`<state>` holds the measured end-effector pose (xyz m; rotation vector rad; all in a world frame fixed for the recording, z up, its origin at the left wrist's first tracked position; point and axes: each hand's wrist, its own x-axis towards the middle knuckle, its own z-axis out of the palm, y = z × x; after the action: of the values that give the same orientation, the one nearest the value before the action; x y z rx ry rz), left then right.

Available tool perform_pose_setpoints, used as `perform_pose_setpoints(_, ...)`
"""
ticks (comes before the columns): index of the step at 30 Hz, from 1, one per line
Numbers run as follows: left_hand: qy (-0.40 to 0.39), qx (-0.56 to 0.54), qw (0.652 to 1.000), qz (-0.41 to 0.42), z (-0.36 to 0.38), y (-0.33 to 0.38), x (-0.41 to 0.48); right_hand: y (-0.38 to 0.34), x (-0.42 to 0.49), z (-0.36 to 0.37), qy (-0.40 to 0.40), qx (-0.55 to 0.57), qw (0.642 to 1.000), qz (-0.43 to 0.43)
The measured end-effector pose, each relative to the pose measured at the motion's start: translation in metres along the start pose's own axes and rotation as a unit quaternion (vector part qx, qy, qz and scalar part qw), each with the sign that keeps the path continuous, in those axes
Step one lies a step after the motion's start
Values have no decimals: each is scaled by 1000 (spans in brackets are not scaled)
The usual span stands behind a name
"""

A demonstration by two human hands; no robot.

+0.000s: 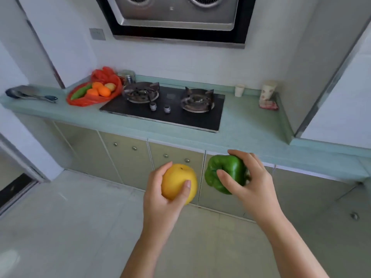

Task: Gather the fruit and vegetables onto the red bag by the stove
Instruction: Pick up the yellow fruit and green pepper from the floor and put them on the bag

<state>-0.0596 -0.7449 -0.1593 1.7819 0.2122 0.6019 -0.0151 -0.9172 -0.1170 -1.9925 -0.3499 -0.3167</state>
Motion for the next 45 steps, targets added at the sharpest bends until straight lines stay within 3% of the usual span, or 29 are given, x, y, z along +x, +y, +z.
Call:
perform_pose_setpoints(11, 119, 42, 991, -34, -173, -77, 117, -71, 81, 221, -114, 31, 992, -41)
perform_pose_setpoints(18, 157, 59, 982, -82, -243, -115, 150, -93, 103, 318, -159, 29, 985, -52)
perform_pose_setpoints(29, 188, 75, 974, -106, -293, -172, 244, -97, 183, 433, -192, 51, 979, -44)
perform_pose_setpoints(39, 139, 112, 980, -89, -322, -187, 419, -99, 317, 526, -168, 92, 981, -32)
perform_pose_setpoints(45, 130, 103, 981, -99, -331, -212, 470, -96, 360, 568, -169, 89, 981, -27)
